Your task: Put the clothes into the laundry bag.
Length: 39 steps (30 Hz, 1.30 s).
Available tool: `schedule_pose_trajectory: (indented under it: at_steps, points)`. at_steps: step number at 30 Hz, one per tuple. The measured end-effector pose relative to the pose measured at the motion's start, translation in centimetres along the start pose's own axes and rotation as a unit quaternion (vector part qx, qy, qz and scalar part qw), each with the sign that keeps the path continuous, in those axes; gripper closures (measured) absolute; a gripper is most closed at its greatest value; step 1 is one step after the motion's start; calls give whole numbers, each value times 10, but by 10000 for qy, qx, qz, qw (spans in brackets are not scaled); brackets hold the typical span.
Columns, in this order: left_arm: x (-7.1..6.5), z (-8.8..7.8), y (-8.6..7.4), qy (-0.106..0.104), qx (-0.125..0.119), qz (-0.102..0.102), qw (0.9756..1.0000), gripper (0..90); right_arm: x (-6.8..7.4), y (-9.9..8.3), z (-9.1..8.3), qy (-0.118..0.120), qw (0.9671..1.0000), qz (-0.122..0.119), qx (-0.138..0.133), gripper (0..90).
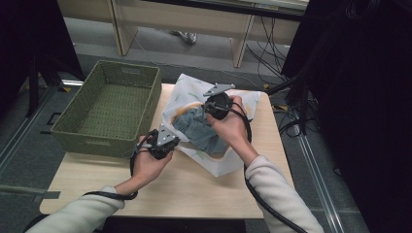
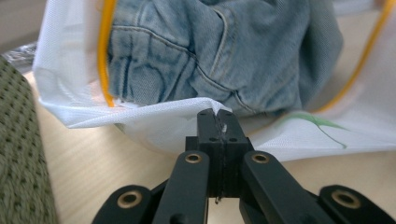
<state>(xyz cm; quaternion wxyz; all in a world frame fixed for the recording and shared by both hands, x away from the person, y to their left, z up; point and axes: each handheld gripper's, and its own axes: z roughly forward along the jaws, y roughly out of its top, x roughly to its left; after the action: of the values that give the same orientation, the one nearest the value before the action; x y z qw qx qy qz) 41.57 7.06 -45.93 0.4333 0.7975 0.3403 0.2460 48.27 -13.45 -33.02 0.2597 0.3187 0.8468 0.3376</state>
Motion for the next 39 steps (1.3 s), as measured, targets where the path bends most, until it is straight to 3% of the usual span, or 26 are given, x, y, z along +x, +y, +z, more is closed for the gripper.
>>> schedule_pose_trajectory:
  at_steps: [4,9,11,15,16,21,23,24,28,32,34,35,37,39]
  points:
    - [-2,-10,-9,-32,301,109,9995,893,-5,-2,-1,-92,9999,-28,63,898]
    - [-3,-23,-20,-157,614,29,9980,868,-11,-5,-1,-144,9998,3,115,898]
    - [-5,-28,-20,-94,558,62,9984,791,-11,-6,1,-119,9998,7,153,898]
    - [-12,-35,-13,210,238,495,9983,658,-6,-6,3,-88,9998,-12,194,898]
    - [-12,-34,-11,287,239,610,9974,607,-3,-6,3,-74,9997,55,213,898]
    - [-18,-25,-17,514,313,731,9955,422,0,-3,4,-26,9998,-104,183,898]
    - [-24,-26,-14,419,174,1063,9933,385,0,-3,4,-9,9998,-90,172,898]
    - [-26,-26,-12,391,145,1135,9927,382,0,-2,4,-10,9998,-102,173,898]
    - [-20,-17,-6,323,139,971,9947,381,1,-2,5,6,9998,-85,181,898]
    - [-24,-8,-7,289,233,1284,9910,341,2,-2,5,12,9998,-120,184,898]
    - [-26,-3,-8,272,301,1488,9880,367,2,-2,6,28,9997,-109,195,898]
    - [-26,-1,-8,275,347,1555,9868,430,2,-2,6,39,9998,-63,201,898]
    - [-22,0,-8,237,427,1480,9878,619,2,-2,6,34,9998,-79,194,898]
    - [-18,0,-8,89,581,1288,9899,753,2,-3,6,33,9998,-117,187,898]
